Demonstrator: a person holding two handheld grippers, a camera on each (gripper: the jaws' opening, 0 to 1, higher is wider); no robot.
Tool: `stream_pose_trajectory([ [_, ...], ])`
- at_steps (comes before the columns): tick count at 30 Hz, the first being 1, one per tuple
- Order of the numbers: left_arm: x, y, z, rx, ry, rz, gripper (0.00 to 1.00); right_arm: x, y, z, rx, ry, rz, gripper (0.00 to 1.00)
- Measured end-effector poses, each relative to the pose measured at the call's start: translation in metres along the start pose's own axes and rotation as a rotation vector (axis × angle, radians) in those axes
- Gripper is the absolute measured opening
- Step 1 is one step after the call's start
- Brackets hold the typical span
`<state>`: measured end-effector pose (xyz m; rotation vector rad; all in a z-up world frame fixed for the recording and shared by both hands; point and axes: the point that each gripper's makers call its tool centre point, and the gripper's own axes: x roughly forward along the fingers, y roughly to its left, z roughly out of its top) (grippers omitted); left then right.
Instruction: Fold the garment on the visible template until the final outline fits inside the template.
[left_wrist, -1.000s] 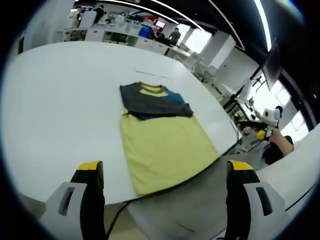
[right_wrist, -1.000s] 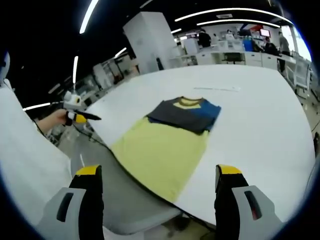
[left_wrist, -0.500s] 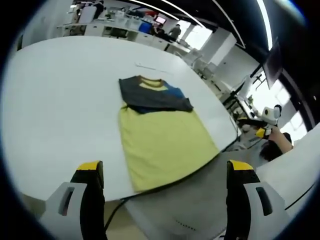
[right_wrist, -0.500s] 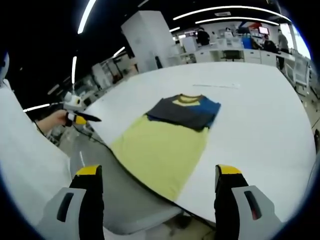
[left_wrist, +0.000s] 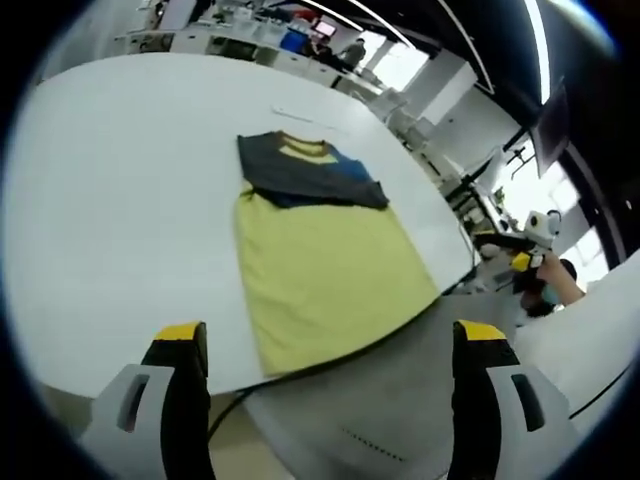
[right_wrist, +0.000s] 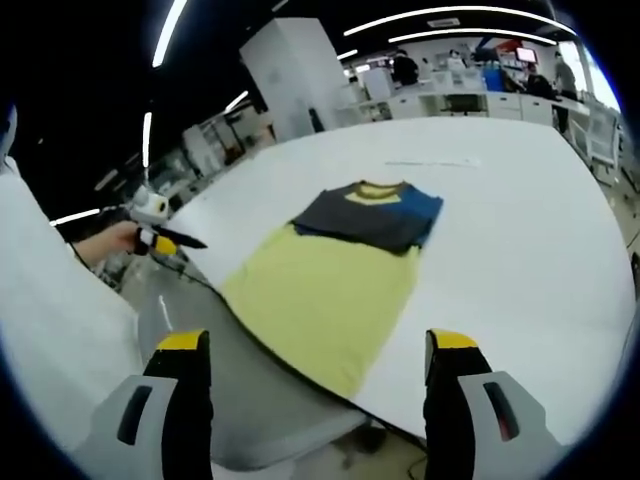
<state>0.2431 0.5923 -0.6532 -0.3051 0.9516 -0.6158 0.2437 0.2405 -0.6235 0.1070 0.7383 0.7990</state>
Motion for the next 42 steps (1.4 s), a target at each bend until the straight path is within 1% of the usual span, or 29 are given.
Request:
stream_pose_trajectory([
  [2, 0.001, 0.001, -0.002, -0.002, 0.007, 0.001, 0.98, 0.003, 0.000, -0.004, 0.007, 0.014, 0.003, 0.86],
  [9, 0.007, 0.006, -0.009, -0.018, 0.033, -0.001, 0.95, 0.010, 0.000, -0.009, 0.025, 0.029, 0.018, 0.85],
  [14, 0.012, 0.010, -0.011, -0.032, 0.034, -0.009, 0.94, 0.016, -0.001, -0.011, 0.038, 0.037, 0.028, 0.84],
  [19, 0.017, 0.011, -0.018, -0.038, 0.057, -0.020, 0.93, 0.023, -0.001, -0.018, 0.052, 0.051, 0.032, 0.83],
  [28, 0.021, 0.019, -0.024, -0.061, 0.072, -0.016, 0.88, 0.034, 0.001, -0.028, 0.072, 0.079, 0.048, 0.82],
  [32, 0.024, 0.020, -0.029, -0.053, 0.087, -0.016, 0.89, 0.039, 0.002, -0.032, 0.086, 0.087, 0.057, 0.79],
  [34, 0.026, 0.020, -0.032, -0.058, 0.094, -0.018, 0.88, 0.041, 0.002, -0.036, 0.095, 0.103, 0.061, 0.77],
  [38, 0.029, 0.026, -0.035, -0.066, 0.099, -0.008, 0.86, 0.043, 0.003, -0.040, 0.102, 0.114, 0.068, 0.77],
  [42, 0.031, 0.033, -0.038, -0.068, 0.112, -0.004, 0.83, 0.046, -0.004, -0.046, 0.127, 0.126, 0.056, 0.75],
])
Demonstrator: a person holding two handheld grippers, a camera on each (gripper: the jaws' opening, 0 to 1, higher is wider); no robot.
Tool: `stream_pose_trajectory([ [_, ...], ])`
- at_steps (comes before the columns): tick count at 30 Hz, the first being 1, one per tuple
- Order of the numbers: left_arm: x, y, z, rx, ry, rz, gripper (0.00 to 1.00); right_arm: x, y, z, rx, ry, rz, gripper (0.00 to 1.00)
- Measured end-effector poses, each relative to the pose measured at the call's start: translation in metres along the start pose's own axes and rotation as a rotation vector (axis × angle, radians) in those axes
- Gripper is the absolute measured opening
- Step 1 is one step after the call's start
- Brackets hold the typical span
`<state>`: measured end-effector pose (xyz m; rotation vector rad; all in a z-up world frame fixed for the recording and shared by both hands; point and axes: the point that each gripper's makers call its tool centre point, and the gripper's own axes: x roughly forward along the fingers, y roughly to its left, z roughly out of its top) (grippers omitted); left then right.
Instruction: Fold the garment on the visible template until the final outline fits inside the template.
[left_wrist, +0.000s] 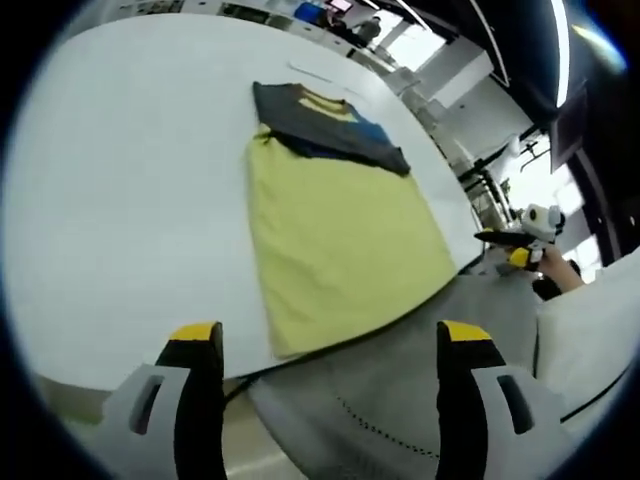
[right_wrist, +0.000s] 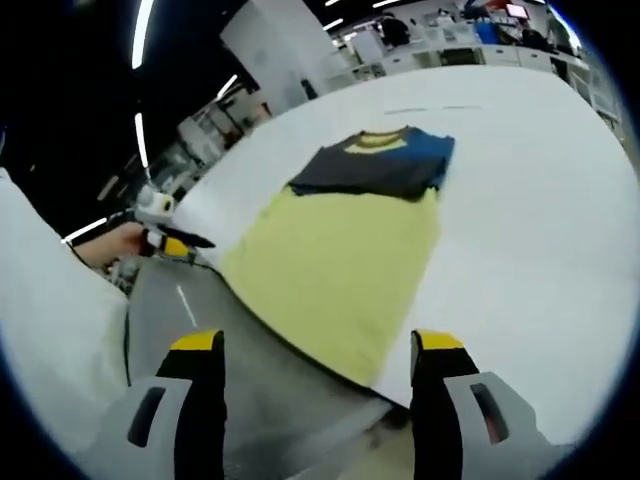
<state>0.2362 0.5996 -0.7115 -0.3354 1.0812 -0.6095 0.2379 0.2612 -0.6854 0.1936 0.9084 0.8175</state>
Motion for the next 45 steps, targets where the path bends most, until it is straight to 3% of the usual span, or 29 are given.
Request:
stream_pose_trajectory([
  [14, 0.011, 0.008, -0.007, -0.013, 0.024, 0.000, 0.73, 0.019, -0.016, -0.024, 0.061, 0.076, -0.011, 0.64],
  [45, 0.018, 0.005, -0.016, -0.039, 0.032, -0.029, 0.60, 0.034, -0.021, -0.049, 0.151, 0.118, 0.006, 0.49],
])
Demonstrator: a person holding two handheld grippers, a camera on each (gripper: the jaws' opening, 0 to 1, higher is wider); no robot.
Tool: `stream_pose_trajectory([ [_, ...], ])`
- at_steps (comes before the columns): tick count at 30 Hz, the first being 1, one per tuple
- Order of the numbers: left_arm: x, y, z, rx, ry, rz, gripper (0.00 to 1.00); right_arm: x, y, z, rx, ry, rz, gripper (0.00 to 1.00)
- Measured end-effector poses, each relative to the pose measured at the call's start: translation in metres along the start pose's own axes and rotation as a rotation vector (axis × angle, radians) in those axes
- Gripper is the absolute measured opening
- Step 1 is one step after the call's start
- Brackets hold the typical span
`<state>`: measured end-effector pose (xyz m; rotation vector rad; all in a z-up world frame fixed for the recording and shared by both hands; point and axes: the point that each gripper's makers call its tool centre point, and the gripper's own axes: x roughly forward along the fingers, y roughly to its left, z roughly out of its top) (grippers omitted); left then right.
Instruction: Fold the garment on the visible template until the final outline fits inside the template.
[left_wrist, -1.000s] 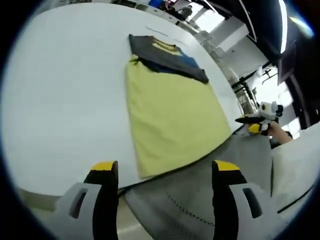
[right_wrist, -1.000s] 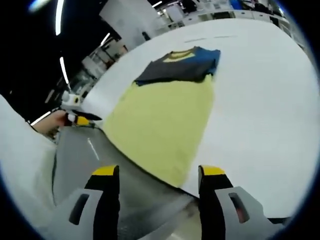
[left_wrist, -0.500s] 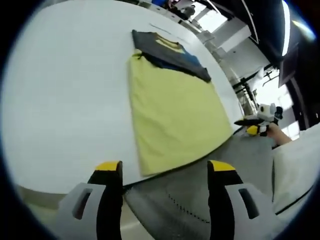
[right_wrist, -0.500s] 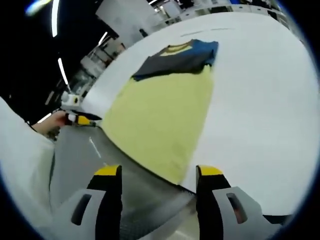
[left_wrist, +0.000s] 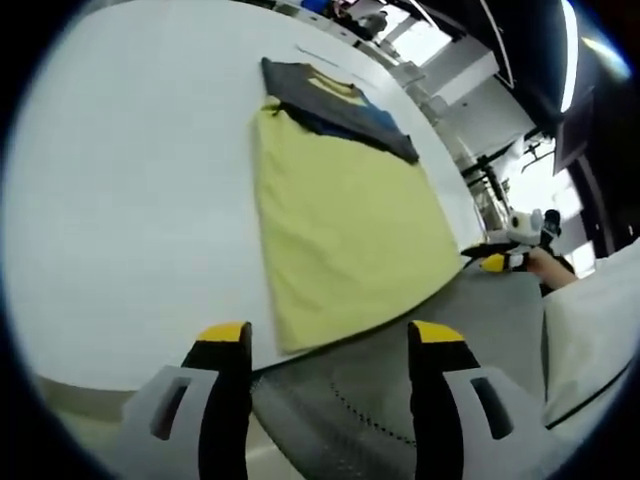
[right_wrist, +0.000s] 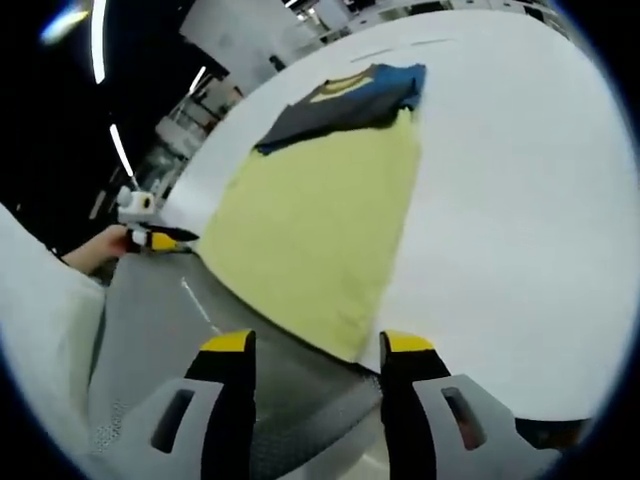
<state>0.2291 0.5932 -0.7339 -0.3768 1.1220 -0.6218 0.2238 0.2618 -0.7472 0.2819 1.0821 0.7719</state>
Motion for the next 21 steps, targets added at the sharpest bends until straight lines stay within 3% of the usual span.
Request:
stream_pose_trajectory([
  [21, 0.0045, 0.0000, -0.0022, -0.026, 0.026, -0.026, 0.47, 0.0012, -0.0057, -0.0049, 0.057, 0.043, -0.007, 0.35],
])
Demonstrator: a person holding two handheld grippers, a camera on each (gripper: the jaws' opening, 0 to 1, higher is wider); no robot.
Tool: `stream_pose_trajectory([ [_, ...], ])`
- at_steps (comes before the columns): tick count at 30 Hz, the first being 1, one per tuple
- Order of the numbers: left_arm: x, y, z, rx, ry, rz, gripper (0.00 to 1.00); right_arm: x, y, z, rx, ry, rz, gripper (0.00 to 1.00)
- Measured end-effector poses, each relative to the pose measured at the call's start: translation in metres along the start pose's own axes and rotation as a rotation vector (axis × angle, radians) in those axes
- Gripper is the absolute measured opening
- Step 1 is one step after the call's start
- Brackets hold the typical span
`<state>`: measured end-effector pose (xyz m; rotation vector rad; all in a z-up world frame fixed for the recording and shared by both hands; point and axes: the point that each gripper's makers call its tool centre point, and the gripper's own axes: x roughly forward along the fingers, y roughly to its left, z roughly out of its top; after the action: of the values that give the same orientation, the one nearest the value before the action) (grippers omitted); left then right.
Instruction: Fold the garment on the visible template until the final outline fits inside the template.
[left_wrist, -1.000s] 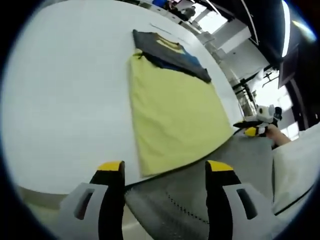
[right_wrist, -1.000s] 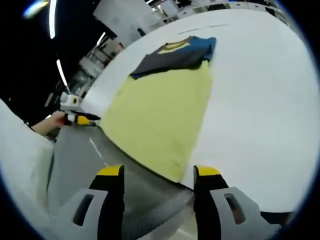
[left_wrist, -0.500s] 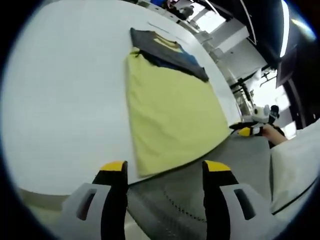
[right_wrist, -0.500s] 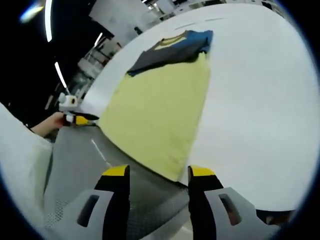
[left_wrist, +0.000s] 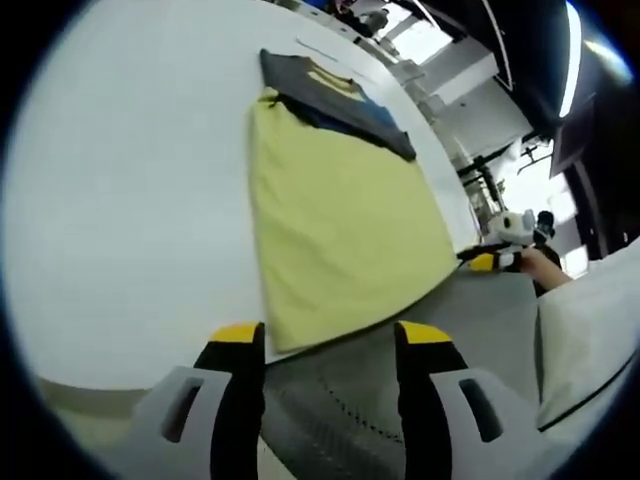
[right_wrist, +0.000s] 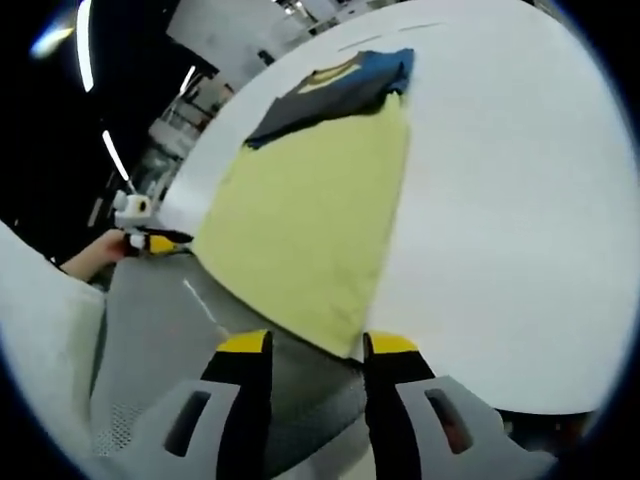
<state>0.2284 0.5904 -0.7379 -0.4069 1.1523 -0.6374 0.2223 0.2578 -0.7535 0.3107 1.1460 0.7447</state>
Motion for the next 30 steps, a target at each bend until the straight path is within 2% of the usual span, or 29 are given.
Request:
stream_pose_trajectory([
  [8, 0.002, 0.000, -0.001, -0.008, 0.014, -0.007, 0.43, 0.003, 0.002, -0.001, -0.016, 0.003, 0.004, 0.33],
  [15, 0.004, 0.002, 0.000, -0.015, 0.020, -0.008, 0.38, 0.005, 0.000, -0.001, -0.007, 0.018, -0.002, 0.27],
  [30, 0.009, 0.009, -0.001, -0.028, 0.042, 0.003, 0.20, 0.005, -0.014, -0.001, -0.014, 0.025, -0.053, 0.11],
])
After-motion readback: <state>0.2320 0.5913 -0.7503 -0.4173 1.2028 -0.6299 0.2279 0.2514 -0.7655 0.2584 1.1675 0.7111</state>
